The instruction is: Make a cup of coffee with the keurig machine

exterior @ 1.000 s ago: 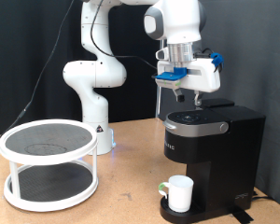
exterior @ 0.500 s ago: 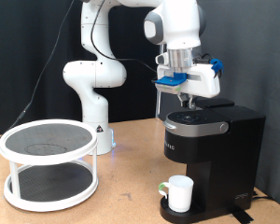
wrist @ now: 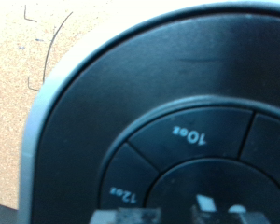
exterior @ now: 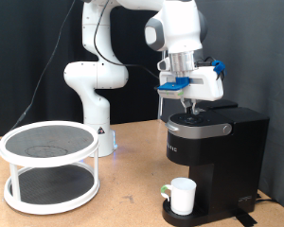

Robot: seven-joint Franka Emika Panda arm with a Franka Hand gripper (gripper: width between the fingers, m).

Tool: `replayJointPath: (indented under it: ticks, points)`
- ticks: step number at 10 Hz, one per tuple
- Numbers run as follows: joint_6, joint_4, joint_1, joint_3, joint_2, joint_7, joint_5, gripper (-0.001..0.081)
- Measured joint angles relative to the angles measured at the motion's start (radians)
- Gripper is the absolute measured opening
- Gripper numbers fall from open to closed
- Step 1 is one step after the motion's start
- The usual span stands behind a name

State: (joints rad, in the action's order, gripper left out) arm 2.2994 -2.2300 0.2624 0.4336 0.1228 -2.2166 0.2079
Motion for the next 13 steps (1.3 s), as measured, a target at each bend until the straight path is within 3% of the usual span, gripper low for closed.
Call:
replayJointPath:
  ticks: [8,13]
  points:
    - [-0.012,-0.017,0.001,-0.001,-0.002,0.000,0.003,0.0000]
    - [-0.107,0.049,0.014,-0.007,-0.053,-0.008,0.018,0.0000]
